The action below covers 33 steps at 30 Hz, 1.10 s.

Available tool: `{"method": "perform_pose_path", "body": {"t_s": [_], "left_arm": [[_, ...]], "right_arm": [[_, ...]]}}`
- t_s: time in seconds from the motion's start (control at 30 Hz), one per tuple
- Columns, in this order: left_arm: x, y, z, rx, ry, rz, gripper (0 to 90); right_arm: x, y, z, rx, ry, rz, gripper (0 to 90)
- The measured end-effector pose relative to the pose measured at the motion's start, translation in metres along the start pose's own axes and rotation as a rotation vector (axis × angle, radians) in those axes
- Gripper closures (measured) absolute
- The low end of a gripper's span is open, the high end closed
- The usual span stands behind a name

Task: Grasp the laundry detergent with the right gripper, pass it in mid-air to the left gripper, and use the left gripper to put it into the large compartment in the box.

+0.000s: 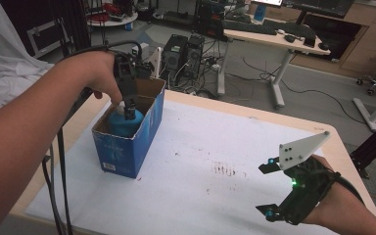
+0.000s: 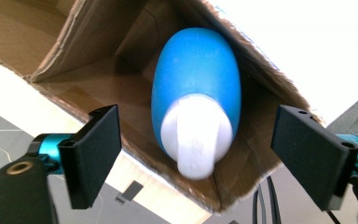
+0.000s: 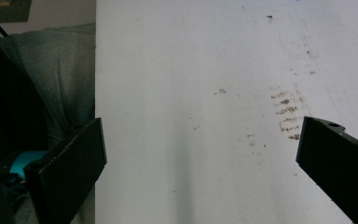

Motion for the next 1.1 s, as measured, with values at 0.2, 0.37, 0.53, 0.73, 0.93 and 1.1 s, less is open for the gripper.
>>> {"method": "perform_pose_path", "body": {"t_s": [0.2, 0.37, 0.53, 0.73, 0.93, 1.1], "left_arm": [[-0.013, -0.017, -0.009, -0.020, 0.059, 0.026, 15.8], [-0.029, -0.028, -0.021, -0.017, 0.123, 0.032, 9.5], [-0.052, -0.034, -0.033, -0.030, 0.207, 0.080, 6.7], [-0.080, -0.034, -0.044, -0.031, 0.306, 0.143, 5.9], [-0.103, -0.028, -0.054, -0.008, 0.384, 0.184, 2.7], [-0.116, -0.026, -0.061, 0.013, 0.431, 0.196, 2.7]], "right_arm": [[-0.005, -0.010, -0.002, 0.038, 0.000, 0.005, 0.6], [-0.011, -0.022, -0.003, 0.094, -0.012, 0.000, 0.6], [-0.019, -0.037, 0.002, 0.181, -0.008, 0.002, 0.6], [-0.029, -0.058, 0.013, 0.311, -0.007, 0.018, 0.5], [-0.036, -0.081, 0.013, 0.408, -0.012, 0.029, 0.5], [-0.039, -0.096, 0.008, 0.437, -0.003, 0.045, 0.6]]}}
Point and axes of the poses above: each handheld gripper's, and its own axes: y roughly forward along the jaws, z roughly out of its underside, x roughly to its left, the point moved 9 cm from there along y, roughly forward along the jaws, and after that the axes turned 14 degrees about -x, right-handed, at the moved point
